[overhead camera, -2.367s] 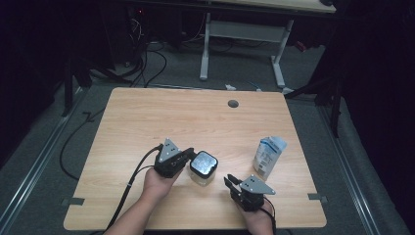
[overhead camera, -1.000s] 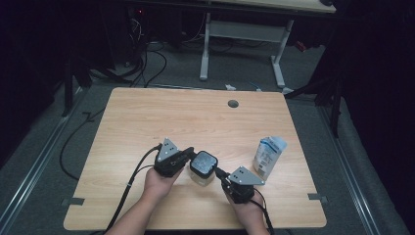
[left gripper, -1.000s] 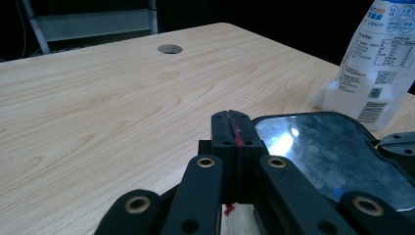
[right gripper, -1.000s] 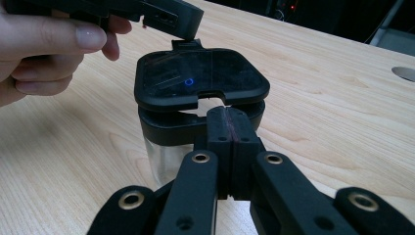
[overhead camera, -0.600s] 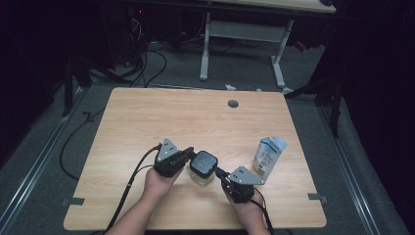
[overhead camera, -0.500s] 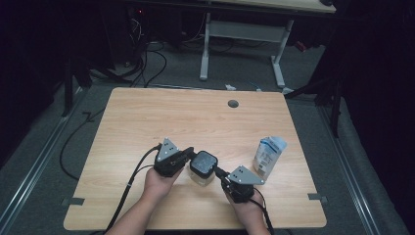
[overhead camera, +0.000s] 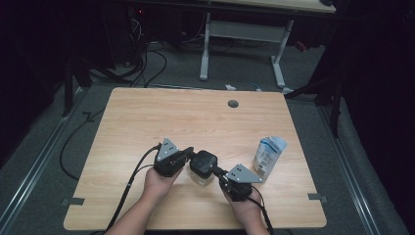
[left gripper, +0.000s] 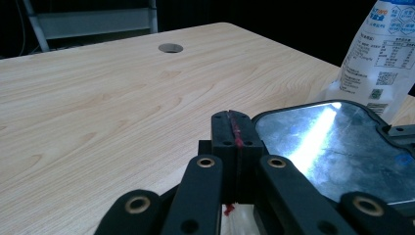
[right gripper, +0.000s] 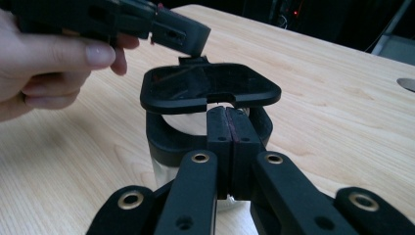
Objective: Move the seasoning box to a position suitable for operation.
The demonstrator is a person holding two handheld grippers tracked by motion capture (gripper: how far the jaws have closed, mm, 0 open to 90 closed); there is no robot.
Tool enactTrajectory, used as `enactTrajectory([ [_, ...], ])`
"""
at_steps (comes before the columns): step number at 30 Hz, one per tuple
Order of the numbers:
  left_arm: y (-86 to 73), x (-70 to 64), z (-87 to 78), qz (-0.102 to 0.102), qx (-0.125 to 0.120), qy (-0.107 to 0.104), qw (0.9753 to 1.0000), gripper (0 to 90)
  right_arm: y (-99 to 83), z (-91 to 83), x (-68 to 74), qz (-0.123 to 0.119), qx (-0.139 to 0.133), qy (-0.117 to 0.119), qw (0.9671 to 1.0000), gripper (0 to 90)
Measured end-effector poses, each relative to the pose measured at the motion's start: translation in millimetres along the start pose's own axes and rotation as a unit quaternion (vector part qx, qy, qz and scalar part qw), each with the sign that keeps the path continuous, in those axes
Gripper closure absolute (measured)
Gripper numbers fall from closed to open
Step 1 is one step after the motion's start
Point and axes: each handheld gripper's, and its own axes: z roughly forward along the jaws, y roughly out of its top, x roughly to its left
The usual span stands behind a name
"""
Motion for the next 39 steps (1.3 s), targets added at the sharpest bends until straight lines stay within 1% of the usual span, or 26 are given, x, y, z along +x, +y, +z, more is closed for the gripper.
enactTrajectory([
  [3, 0.0, -0.1, 0.2, -0.001, 0.000, 0.000, 1.0000, 90.0, 0.9, 0.7, 0.2, 0.003, -0.001, 0.000, 1.0000, 89.5],
  [8, -0.2, -0.1, 0.2, 0.003, 0.003, -0.001, 1.0000, 90.0, 4.5, 1.9, 0.1, 0.005, -0.010, 0.003, 0.9999, 89.6],
  [11, 0.6, -0.1, -2.7, 0.012, 0.000, -0.001, 0.9999, 89.8, 5.8, 2.4, 0.0, 0.003, -0.008, 0.001, 1.0000, 89.5],
  [12, 1.9, 0.3, -8.3, 0.017, -0.001, -0.005, 0.9998, 86.7, 6.7, 2.6, -0.2, 0.004, -0.006, 0.000, 1.0000, 89.5],
  [13, 1.9, 0.3, -8.3, 0.017, -0.001, -0.005, 0.9998, 85.6, 6.7, 2.6, -0.2, 0.004, -0.006, 0.000, 1.0000, 89.5],
  [15, 3.0, 1.3, -16.4, 0.027, -0.004, -0.005, 0.9996, 84.9, 7.4, 3.0, -0.6, 0.004, -0.005, 0.001, 1.0000, 89.5],
  [18, 3.8, 5.1, -30.0, 0.029, -0.003, -0.004, 0.9996, 84.1, 8.7, 4.2, -1.1, 0.006, -0.006, 0.000, 1.0000, 89.5],
  [19, 2.9, 7.1, -33.9, 0.031, 0.003, 0.000, 0.9995, 84.0, 9.4, 4.8, -1.3, 0.008, -0.008, 0.000, 0.9999, 89.6],
  [20, 0.4, 10.5, -39.8, 0.028, 0.015, 0.004, 0.9995, 84.0, 11.1, 5.5, -1.8, 0.006, -0.009, 0.002, 0.9999, 89.6],
  [21, 0.4, 10.5, -39.8, 0.028, 0.015, 0.004, 0.9995, 84.0, 11.1, 5.5, -1.8, 0.006, -0.009, 0.002, 0.9999, 89.6],
  [22, -3.3, 12.5, -46.4, 0.026, 0.025, 0.006, 0.9993, 84.0, 13.3, 6.4, -1.4, 0.005, -0.009, 0.001, 0.9999, 89.6],
  [24, -5.1, 12.9, -49.7, 0.026, 0.028, 0.006, 0.9992, 84.0, 14.0, 6.8, -1.2, 0.006, -0.010, 0.001, 0.9999, 89.5],
  [25, -7.3, 12.6, -53.1, 0.022, 0.030, 0.005, 0.9993, 84.1, 15.1, 7.3, -1.3, 0.006, -0.012, 0.002, 0.9999, 89.6],
  [26, -11.2, 11.4, -56.4, 0.022, 0.034, 0.002, 0.9992, 84.3, 17.7, 8.5, -1.1, 0.007, -0.013, 0.003, 0.9999, 89.6],
  [27, -11.2, 11.4, -56.4, 0.022, 0.034, 0.002, 0.9992, 84.6, 17.7, 8.5, -1.1, 0.007, -0.013, 0.003, 0.9999, 89.6],
  [29, -13.5, 9.0, -58.3, 0.016, 0.035, -0.002, 0.9992, 84.8, 20.5, 10.0, -0.7, 0.003, -0.014, 0.002, 0.9999, 89.6],
  [31, -14.6, 4.2, -59.4, 0.008, 0.036, -0.011, 0.9993, 85.1, 23.5, 12.5, -0.4, 0.004, -0.017, 0.006, 0.9998, 89.6],
  [32, -14.6, 4.2, -59.4, 0.008, 0.036, -0.011, 0.9993, 85.2, 23.5, 12.5, -0.4, 0.004, -0.017, 0.006, 0.9998, 89.6],
  [35, -16.3, -5.3, -58.1, 0.012, 0.037, -0.024, 0.9990, 85.7, 27.8, 15.7, -0.5, 0.001, -0.017, 0.007, 0.9998, 89.6],
  [39, -14.8, -10.2, -57.1, 0.008, 0.032, -0.031, 0.9990, 86.1, 30.3, 16.5, -0.1, 0.000, -0.020, 0.007, 0.9998, 89.5],
])
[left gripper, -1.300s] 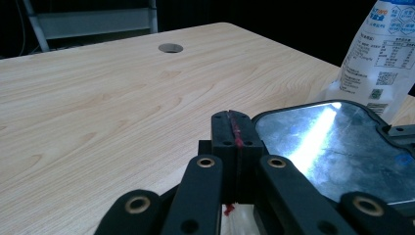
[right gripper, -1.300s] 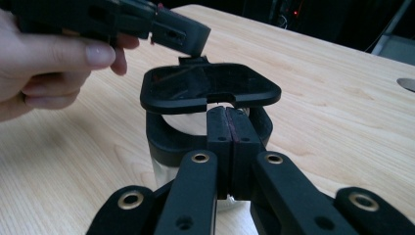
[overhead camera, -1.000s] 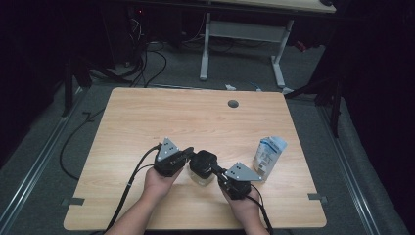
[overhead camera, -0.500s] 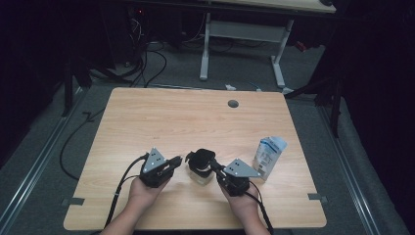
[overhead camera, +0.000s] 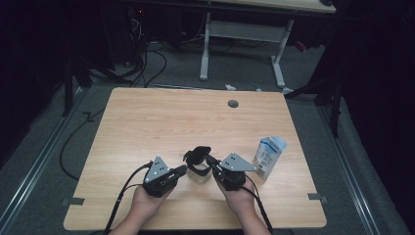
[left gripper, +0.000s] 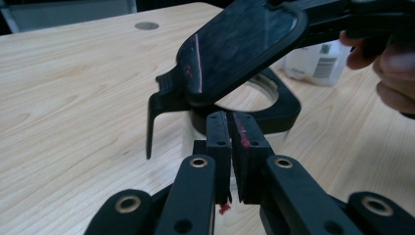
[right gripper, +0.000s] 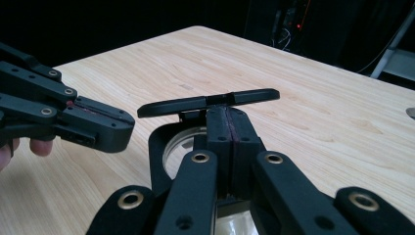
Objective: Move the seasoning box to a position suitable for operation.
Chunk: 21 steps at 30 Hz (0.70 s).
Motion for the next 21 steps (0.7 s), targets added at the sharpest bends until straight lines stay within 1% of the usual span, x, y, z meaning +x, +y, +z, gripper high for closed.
enactTrajectory([
  [4, 0.6, -5.4, 2.4, 0.003, -0.001, -0.006, 1.0000, 86.7, 2.1, 0.2, 0.6, -0.001, -0.001, 0.000, 1.0000, 89.5],
  [5, 0.5, -8.7, 3.8, 0.002, -0.003, -0.009, 1.0000, 86.8, 2.8, 0.5, 1.0, -0.001, -0.003, 0.001, 1.0000, 89.6],
  [7, 0.2, -10.2, 4.7, 0.002, -0.004, -0.010, 0.9999, 86.9, 3.1, 0.4, 1.4, 0.000, -0.004, 0.002, 1.0000, 89.5],
  [10, -1.1, -15.0, 8.6, -0.001, -0.003, -0.013, 0.9999, 86.9, 4.3, 0.1, 1.5, 0.000, -0.005, 0.002, 1.0000, 89.5],
  [13, -1.7, -19.6, 13.1, 0.000, -0.008, -0.015, 0.9999, 86.9, 4.9, -0.4, 2.0, 0.000, -0.005, 0.002, 1.0000, 89.6],
  [18, -3.6, -21.8, 19.8, -0.001, -0.016, -0.012, 0.9998, 87.2, 3.1, -0.8, 1.8, -0.002, -0.002, 0.003, 1.0000, 89.5],
  [21, -4.1, -21.9, 20.8, -0.001, -0.016, -0.010, 0.9998, 87.3, -3.3, -0.5, 1.3, 0.002, 0.007, 0.003, 1.0000, 89.5],
])
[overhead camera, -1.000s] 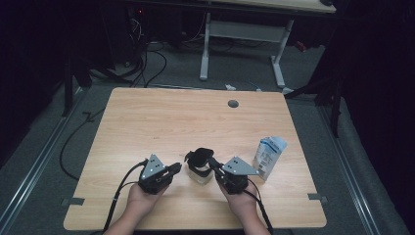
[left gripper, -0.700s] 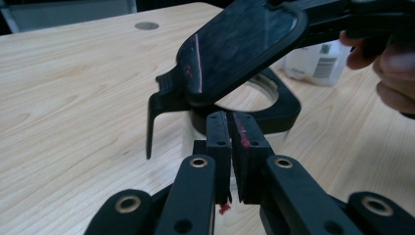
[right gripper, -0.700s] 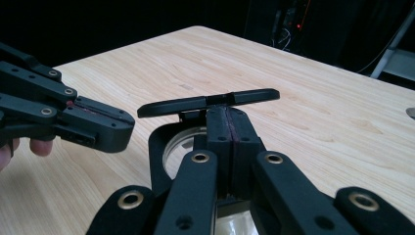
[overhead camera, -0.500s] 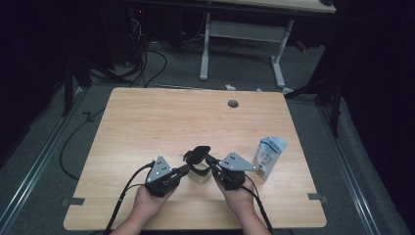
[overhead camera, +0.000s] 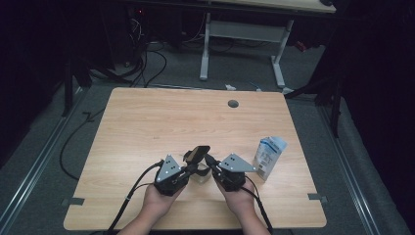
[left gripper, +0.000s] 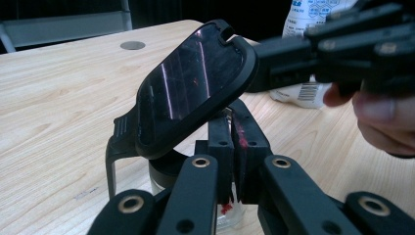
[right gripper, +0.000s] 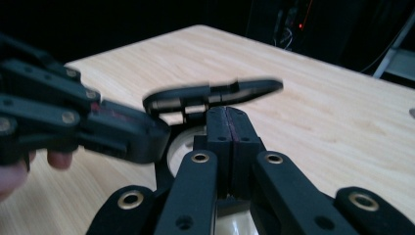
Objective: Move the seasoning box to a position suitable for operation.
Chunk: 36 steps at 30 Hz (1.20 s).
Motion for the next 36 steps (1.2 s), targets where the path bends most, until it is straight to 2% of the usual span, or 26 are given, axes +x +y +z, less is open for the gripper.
enactTrajectory([
  [3, 0.1, -0.1, 0.7, -0.001, -0.002, 0.000, 1.0000, 87.3, -11.9, 2.1, -0.1, 0.006, 0.015, 0.002, 0.9999, 89.6],
  [7, 0.6, 0.3, 1.6, -0.002, -0.005, 0.002, 1.0000, 87.4, -18.3, 3.0, 1.8, 0.008, 0.019, 0.004, 0.9998, 89.6],
  [23, 10.3, 8.9, 3.1, -0.006, -0.031, 0.018, 0.9994, 87.5, -20.5, 2.6, 1.7, 0.007, 0.011, 0.004, 0.9999, 89.7],
  [27, 13.6, 10.7, 2.7, -0.019, -0.040, 0.019, 0.9989, 87.5, -20.9, 2.5, 1.7, 0.007, 0.010, 0.005, 0.9999, 89.7],
  [36, 19.8, 15.8, 4.0, -0.021, -0.054, 0.032, 0.9978, 87.6, -21.2, 2.7, 1.2, 0.007, 0.008, 0.006, 0.9999, 89.7],
])
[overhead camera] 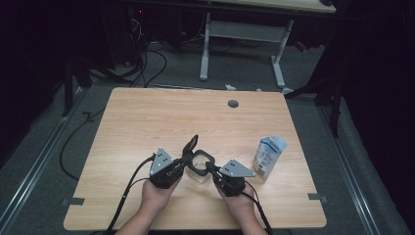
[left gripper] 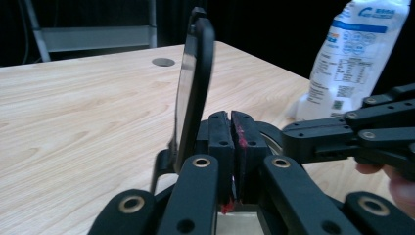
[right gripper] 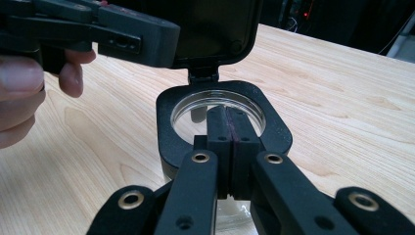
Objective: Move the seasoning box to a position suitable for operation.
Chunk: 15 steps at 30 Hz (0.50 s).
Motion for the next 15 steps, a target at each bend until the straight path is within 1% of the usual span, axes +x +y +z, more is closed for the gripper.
enactTrajectory([
  [7, 2.3, 5.8, 1.8, 0.002, -0.004, 0.014, 0.9999, 88.9, -0.5, 0.2, -0.6, 0.000, -0.002, 0.002, 1.0000, 89.9],
  [9, 2.9, 9.1, 2.7, 0.000, -0.005, 0.026, 0.9996, 88.8, -0.4, 0.0, -0.7, 0.000, -0.001, 0.002, 1.0000, 89.9],
  [10, 4.2, 11.4, 2.6, -0.010, -0.003, 0.024, 0.9997, 89.5, -0.4, -0.1, -0.9, -0.001, -0.001, 0.001, 1.0000, 89.9],
  [11, 4.1, 12.1, 2.7, -0.010, -0.002, 0.024, 0.9996, 89.5, -0.6, -0.2, -1.1, 0.000, -0.001, 0.002, 1.0000, 89.9],
  [12, 2.8, 11.7, 2.8, -0.001, -0.001, 0.026, 0.9997, 89.5, -0.8, -0.2, -1.6, 0.000, -0.003, 0.002, 1.0000, 89.9],
  [13, 1.8, 11.2, 3.1, 0.002, -0.002, 0.027, 0.9996, 89.4, -0.8, -0.1, -1.9, 0.001, -0.003, 0.003, 1.0000, 89.9],
  [15, 2.0, 12.5, 3.8, -0.004, -0.002, 0.028, 0.9996, 89.6, -1.0, 0.0, -1.7, 0.002, -0.003, 0.002, 1.0000, 89.9],
])
